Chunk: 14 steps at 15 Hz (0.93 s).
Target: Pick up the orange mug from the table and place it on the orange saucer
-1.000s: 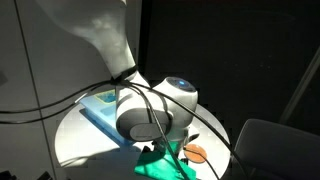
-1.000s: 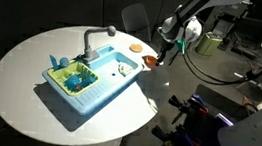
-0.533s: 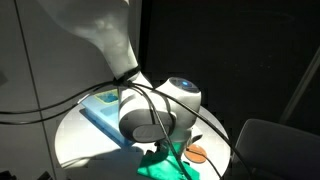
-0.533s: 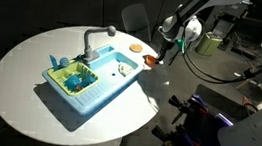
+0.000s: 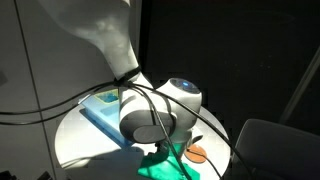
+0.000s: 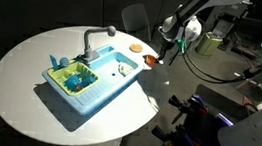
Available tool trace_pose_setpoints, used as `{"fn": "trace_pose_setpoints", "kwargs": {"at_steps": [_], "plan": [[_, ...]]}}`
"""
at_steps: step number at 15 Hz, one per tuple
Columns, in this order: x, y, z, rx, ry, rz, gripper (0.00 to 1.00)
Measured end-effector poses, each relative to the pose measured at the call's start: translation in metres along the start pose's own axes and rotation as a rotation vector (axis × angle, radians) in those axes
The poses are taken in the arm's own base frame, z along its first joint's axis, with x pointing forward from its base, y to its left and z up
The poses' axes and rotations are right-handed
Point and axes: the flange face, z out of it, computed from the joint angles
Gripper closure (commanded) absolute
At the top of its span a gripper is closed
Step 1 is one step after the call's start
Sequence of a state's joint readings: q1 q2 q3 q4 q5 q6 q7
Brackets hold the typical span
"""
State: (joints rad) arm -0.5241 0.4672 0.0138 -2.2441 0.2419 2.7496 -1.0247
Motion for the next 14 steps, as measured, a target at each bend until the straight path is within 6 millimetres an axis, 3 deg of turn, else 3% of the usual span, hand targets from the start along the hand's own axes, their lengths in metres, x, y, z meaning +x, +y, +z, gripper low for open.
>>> {"fn": "trace_pose_setpoints", "kwargs": {"at_steps": [7, 14], "plan": [[0.011, -0.007, -0.005, -0.001, 0.015, -0.020, 0.96], [0.027, -0.006, -0.042, -0.044, 0.070, 0.020, 0.96]]}}
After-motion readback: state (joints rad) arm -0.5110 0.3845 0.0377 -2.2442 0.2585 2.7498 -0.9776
